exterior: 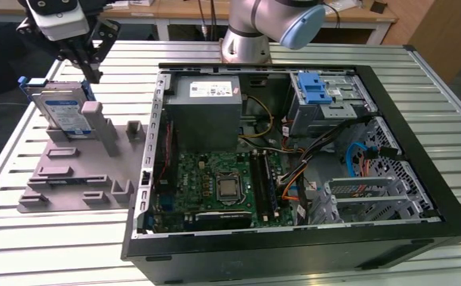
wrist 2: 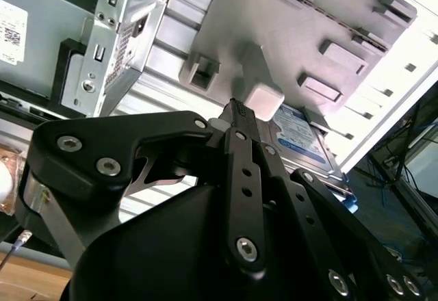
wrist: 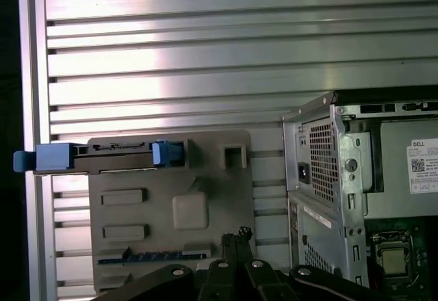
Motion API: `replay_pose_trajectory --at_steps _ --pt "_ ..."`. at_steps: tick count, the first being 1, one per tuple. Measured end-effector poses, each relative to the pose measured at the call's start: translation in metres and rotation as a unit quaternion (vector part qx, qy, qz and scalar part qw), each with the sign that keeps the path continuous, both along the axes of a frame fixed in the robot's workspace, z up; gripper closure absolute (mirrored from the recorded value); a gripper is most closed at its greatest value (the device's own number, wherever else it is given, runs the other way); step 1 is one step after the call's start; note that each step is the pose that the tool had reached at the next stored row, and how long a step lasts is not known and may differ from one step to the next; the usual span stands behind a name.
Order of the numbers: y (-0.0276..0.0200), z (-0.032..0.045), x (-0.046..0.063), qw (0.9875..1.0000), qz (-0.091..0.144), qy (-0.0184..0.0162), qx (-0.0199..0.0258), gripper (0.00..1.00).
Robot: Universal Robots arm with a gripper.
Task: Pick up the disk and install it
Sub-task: 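Reach for the disk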
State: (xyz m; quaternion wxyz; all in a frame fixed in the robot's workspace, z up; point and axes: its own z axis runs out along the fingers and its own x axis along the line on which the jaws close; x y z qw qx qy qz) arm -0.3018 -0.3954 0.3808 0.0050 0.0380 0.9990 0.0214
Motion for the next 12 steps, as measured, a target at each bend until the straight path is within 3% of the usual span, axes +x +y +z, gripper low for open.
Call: replay_pose_trajectory --at_steps 12 --pt "0.001 -0.0012 -0.022 1.0 0.0 0.0008 0.0 0.89"
